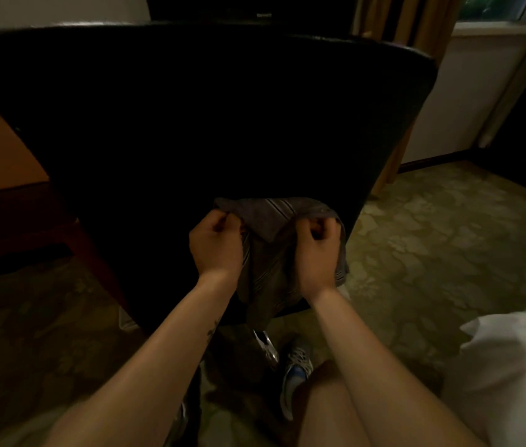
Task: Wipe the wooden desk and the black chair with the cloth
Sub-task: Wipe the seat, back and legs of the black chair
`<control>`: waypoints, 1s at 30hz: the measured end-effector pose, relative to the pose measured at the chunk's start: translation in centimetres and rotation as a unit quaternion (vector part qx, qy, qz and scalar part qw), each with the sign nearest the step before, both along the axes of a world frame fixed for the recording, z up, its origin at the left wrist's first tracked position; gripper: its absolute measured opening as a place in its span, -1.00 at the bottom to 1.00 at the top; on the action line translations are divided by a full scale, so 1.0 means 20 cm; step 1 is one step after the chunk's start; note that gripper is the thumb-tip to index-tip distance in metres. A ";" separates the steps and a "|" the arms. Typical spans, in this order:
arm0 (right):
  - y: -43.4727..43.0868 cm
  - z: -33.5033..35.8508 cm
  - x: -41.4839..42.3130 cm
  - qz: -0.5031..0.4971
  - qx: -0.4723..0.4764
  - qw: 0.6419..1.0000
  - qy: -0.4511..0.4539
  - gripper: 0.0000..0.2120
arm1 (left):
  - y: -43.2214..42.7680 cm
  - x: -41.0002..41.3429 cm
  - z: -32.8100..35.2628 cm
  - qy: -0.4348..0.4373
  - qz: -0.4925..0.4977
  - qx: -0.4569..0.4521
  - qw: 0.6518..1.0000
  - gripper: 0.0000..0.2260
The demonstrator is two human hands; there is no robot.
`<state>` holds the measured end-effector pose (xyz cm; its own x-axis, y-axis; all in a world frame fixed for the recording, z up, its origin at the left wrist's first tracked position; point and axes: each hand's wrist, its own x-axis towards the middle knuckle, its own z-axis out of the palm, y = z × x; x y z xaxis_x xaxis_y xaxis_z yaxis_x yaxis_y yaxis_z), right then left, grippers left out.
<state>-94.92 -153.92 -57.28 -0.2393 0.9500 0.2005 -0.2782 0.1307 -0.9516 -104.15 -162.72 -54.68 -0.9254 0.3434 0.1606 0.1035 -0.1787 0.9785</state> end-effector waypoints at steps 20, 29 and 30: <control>0.07 -0.71 -0.09 -0.066 -0.117 0.986 -0.097 -0.65 | 0.07 -0.02 -0.78 -0.124 -0.009 -0.197 0.972 -0.72; 0.15 -1.00 -0.09 -0.064 -0.216 0.970 -0.090 -0.53 | 0.17 0.00 -0.99 -0.185 -0.011 -0.236 0.954 -0.77; 0.16 -1.01 -0.09 -0.065 -0.228 0.968 -0.083 -0.54 | 0.18 0.00 -1.00 -0.186 -0.012 -0.234 0.954 -0.77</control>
